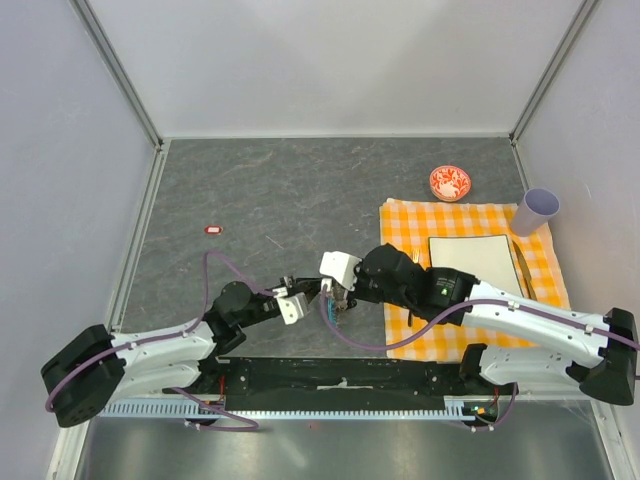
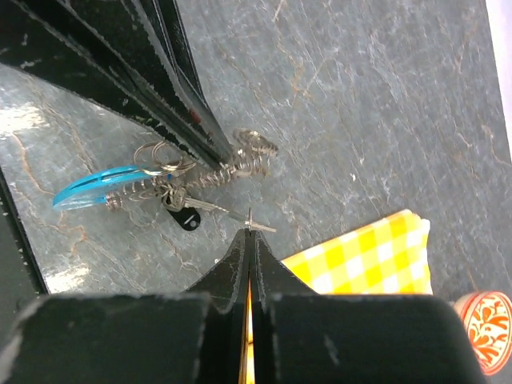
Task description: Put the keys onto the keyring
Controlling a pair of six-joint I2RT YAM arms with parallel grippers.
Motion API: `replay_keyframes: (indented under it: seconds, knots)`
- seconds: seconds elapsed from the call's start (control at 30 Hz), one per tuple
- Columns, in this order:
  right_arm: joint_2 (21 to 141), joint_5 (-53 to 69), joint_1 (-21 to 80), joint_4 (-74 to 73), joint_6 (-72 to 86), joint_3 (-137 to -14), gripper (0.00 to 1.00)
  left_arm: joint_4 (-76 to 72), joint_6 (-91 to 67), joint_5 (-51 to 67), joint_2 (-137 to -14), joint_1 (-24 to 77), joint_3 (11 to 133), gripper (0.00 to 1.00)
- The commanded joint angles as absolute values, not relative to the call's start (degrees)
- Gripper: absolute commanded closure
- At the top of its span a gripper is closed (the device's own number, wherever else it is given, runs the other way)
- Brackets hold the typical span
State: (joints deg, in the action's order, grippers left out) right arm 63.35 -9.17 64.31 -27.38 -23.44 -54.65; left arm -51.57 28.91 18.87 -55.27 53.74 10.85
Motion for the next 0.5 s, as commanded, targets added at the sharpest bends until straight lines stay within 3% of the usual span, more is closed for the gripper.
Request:
replay_keyframes:
  seconds: [0.0,0.2,0.47]
  knots:
    - [63.1,-12.1,64.2,-25.2,-20.7,-53.4,1.00,-59.2,20.1,11.1,-59.8,53.9,8.8,0.98]
    - [63.5,-9.7,64.2,-23.9,-19.5,-52.0,1.00,-56.5,6.5,5.6,-56.8,53.9,3.6,0.98]
    - [65.6,-6.9,64.2,-21.4,-19.1,-51.2,1.00,-29.8,-6.0,0.2,-32.2,54.1,0.4,0.98]
